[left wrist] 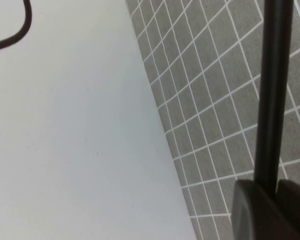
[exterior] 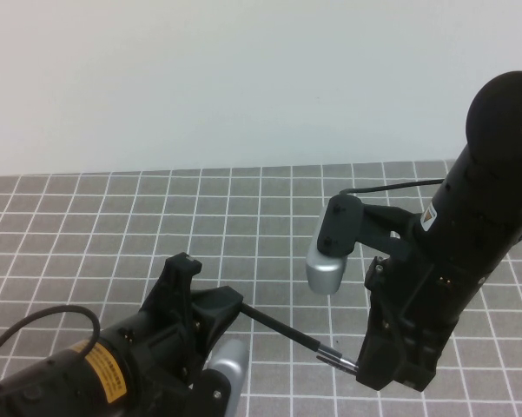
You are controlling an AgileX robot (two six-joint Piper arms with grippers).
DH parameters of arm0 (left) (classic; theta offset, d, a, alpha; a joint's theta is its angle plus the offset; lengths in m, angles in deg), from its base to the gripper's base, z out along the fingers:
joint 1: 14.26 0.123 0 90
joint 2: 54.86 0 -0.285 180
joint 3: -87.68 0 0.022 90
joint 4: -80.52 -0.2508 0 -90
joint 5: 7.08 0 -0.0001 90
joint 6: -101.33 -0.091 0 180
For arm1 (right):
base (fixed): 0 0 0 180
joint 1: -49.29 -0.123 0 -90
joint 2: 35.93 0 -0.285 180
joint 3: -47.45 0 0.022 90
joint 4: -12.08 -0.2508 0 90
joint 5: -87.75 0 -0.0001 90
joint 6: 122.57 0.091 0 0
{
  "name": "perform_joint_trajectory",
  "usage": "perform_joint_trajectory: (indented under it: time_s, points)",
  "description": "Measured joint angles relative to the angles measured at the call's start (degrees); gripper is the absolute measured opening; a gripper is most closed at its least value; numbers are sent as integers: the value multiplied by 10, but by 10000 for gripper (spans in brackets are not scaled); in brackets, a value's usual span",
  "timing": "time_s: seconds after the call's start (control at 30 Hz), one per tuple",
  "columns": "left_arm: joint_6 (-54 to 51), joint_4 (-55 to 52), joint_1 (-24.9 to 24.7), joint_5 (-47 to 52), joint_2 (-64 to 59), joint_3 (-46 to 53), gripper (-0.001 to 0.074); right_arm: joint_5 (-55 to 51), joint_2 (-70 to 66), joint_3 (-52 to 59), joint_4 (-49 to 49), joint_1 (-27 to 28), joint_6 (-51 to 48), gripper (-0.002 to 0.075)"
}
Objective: Cap the pen
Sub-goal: 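Pick up the pen and its cap, cap the pen, and set it down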
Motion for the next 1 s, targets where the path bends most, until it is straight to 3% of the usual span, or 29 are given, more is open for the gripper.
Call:
perform_joint_trajectory:
  time_s: [1.0]
  points:
    - [27,5,-14,6,-1,0,38,12,-29,-40,3,0,2,-3]
